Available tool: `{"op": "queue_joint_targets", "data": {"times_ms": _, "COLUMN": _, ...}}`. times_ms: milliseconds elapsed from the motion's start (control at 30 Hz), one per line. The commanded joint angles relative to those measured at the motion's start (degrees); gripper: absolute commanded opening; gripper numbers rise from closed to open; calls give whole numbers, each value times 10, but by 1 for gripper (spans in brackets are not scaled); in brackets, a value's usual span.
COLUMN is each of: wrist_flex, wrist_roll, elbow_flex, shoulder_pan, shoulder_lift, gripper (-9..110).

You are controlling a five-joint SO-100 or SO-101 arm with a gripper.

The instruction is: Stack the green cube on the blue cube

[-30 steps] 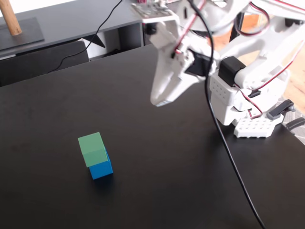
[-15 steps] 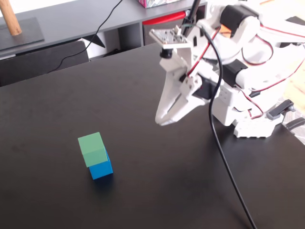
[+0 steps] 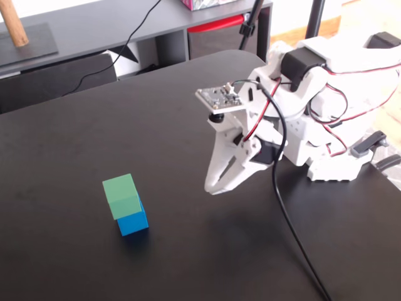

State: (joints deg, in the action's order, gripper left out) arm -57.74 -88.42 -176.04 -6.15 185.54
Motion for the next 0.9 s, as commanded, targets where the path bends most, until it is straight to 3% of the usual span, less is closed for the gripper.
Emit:
{"op": "queue_joint_targets", "data": {"times_ms": 0, "wrist_flex": -14, "wrist_roll": -10, "elbow_flex": -26, "shoulder_pan": 6, "shoulder_lift": 5, "gripper": 0}}
{"op": "queue_joint_targets", "data": {"times_ms": 433, "wrist_flex": -195, "wrist_roll": -70, "elbow_flex": -26, "shoulder_pan": 18, "shoulder_lift": 30, "gripper": 0}}
{"op": "queue_joint_targets", "data": {"times_ms": 867, "wrist_flex": -214, "wrist_roll": 37, "elbow_flex": -27, "shoulder_pan": 18, "shoulder_lift": 30, "gripper": 0}}
